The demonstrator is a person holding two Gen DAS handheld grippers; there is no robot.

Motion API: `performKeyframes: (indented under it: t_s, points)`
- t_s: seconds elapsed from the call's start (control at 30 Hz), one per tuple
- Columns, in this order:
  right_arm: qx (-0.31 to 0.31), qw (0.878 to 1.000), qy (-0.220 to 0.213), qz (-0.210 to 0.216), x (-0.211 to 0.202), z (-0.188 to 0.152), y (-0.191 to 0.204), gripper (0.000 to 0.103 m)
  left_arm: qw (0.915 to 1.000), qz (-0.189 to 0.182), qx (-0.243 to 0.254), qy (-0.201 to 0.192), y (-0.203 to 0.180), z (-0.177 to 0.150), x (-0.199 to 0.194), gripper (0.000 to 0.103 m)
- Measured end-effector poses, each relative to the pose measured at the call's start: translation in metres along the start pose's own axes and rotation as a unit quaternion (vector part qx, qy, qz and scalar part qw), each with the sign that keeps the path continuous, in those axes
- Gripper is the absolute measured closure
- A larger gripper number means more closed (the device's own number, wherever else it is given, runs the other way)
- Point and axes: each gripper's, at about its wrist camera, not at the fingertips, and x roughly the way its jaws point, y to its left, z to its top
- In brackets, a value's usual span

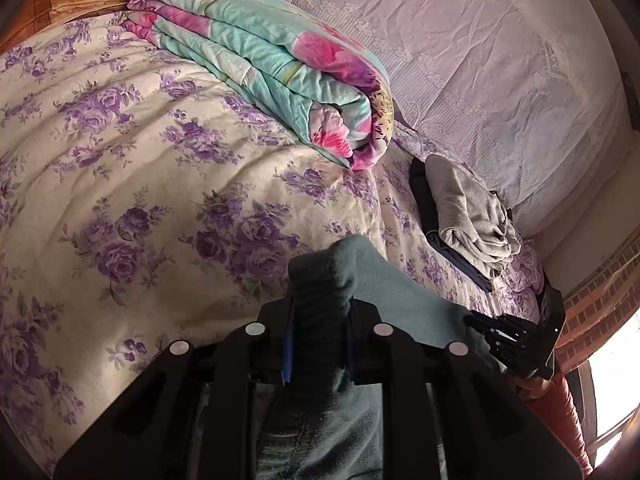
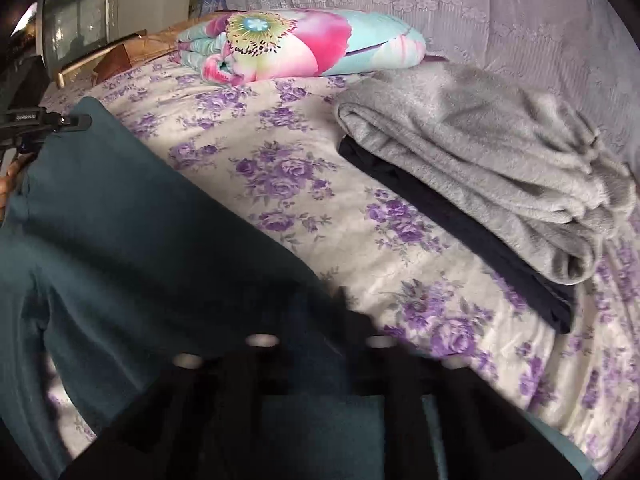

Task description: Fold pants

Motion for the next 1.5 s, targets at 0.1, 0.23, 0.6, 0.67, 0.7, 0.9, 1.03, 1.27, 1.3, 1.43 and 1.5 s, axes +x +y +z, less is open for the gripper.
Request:
performKeyframes:
  t_s: [0.1,0.23,0.6,0.67,0.7,0.9,1.03,1.27,1.3,1.43,1.5]
  points:
    - [0.0,1.0,-0.022,-0.021,-0.028,-0.002,0.008,0.099,0.9999,-0.006,-0.001,-0.008,0.0,0.0,-0.004,0.086]
    - [-0.006,0.997,-0.061,-0.053,-0.09,-0.015,0.033,0.099,0.999,-0.026,0.007,-0.037,-0.004,-0.001,-0.02,0.086]
    - [-0.021,0.992,-0.105,-0.062,-0.184,-0.12,0.154,0.099,0.9932,-0.068,-0.012,-0.094,0.007,-0.075,-0.112,0.037]
    - [-0.017,0.994,-0.095,-0.055,-0.18,-0.135,0.165,0.099,0.9905,-0.088,-0.055,-0.09,0.026,-0.09,-0.127,0.033]
    - [-0.013,0.994,-0.091,-0.053,-0.177,-0.141,0.167,0.099,0.9878,-0.106,-0.075,-0.086,0.034,-0.095,-0.134,0.033]
    - [0.007,0.994,-0.097,-0.052,-0.175,-0.146,0.167,0.099,0.9886,-0.109,-0.093,-0.046,0.027,-0.121,-0.156,0.033]
    - [0.022,0.994,-0.095,-0.046,-0.173,-0.149,0.162,0.099,0.9954,-0.059,-0.074,-0.014,0.003,-0.127,-0.136,0.033]
    - [0.066,0.993,-0.093,-0.021,-0.17,-0.152,0.145,0.099,0.9941,-0.02,-0.107,0.01,0.006,-0.128,-0.128,0.033]
    - [0.07,0.993,-0.093,-0.018,-0.169,-0.152,0.143,0.099,0.9938,-0.019,-0.109,0.012,0.005,-0.131,-0.131,0.033]
    - [0.083,0.993,-0.086,-0.003,-0.165,-0.152,0.138,0.099,0.9936,-0.022,-0.107,0.031,-0.002,-0.138,-0.129,0.033]
    - [0.087,0.993,-0.082,0.001,-0.163,-0.152,0.137,0.099,0.9938,-0.023,-0.105,0.029,-0.005,-0.136,-0.124,0.033]
